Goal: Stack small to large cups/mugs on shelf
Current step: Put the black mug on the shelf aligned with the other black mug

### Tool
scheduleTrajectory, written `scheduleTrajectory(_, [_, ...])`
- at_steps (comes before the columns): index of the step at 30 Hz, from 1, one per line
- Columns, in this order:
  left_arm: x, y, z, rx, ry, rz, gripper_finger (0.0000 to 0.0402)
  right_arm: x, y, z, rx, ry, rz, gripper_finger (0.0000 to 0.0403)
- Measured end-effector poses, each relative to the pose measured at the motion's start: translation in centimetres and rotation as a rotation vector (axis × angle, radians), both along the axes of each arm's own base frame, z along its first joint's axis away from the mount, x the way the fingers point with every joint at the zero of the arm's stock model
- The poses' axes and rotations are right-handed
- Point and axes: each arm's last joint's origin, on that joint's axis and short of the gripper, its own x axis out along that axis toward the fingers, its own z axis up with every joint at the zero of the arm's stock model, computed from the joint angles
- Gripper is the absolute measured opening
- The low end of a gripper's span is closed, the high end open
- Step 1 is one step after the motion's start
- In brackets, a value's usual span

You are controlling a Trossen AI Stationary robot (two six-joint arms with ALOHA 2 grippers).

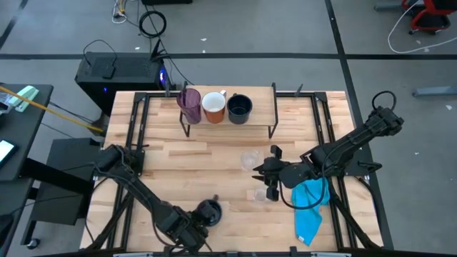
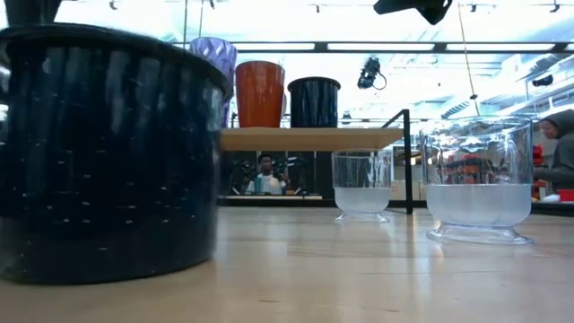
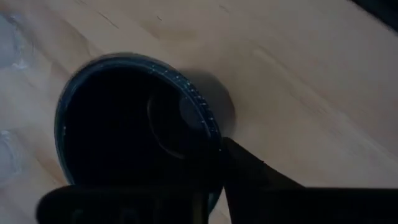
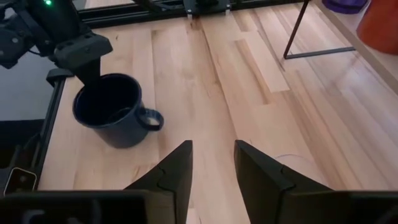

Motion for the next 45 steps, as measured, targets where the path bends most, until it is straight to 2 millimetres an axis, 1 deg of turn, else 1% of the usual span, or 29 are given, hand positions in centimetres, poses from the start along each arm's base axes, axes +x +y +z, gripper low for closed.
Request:
scheduleTrajectory(2, [0.1,0.0,0.0,-0.001,-0.002,-0.006,0.0025,0.0,0.0,0.0,0.0,-0.002,0.0,0.0123])
scheduleTrajectory(9, [0.6,0.7,0.1,-0.045,0.032,0.025,0.0025,0.1,0.0,0.1,-0.008,-0.006,0.009,0.0117])
scheduleTrajectory(12, [0.8,1.2,0.7,-0.036,0.062,0.046,0.0025,0.0,0.0,0.0,-0.012,0.002,0.009,0.0114])
scheduleTrajectory(17, [1.8,2.1,3.7,-0.025,0.075,0.063,0.0025,-0.2,-0.1,-0.2,-0.026,0.021,-0.012,0.0107])
scheduleTrajectory(23, [2.9,3.6,7.7,0.025,0.024,0.086,0.0025,-0.5,-0.2,-0.4,-0.023,0.052,-0.037,0.01])
scheduleTrajectory(27, [3.5,4.9,10.2,0.094,-0.03,0.099,0.0025,-1.0,0.3,-0.5,-0.021,0.064,-0.019,0.0098])
scheduleTrajectory(31, [4.3,7.1,12.7,0.126,-0.068,0.141,0.0025,-1.4,0.9,-0.6,-0.014,0.08,-0.007,0.0097])
scheduleTrajectory(36, [5.7,10.0,15.8,0.134,-0.155,0.142,0.0025,-1.7,1.1,-0.7,0.002,0.09,-0.016,0.0097])
scheduleTrajectory(39, [6.4,12.4,17.7,0.141,-0.196,0.155,0.0025,-1.8,1.3,-0.7,-0.006,0.084,-0.016,0.0097])
scheduleTrajectory(43, [7.1,16.2,20.4,0.16,-0.275,0.194,0.0025,-1.9,1.5,-0.6,-0.038,0.062,-0.038,0.0097])
scheduleTrajectory(45, [7.4,18.2,21.5,0.17,-0.311,0.214,0.0025,-2.0,1.5,-0.6,-0.056,0.049,-0.053,0.0097])
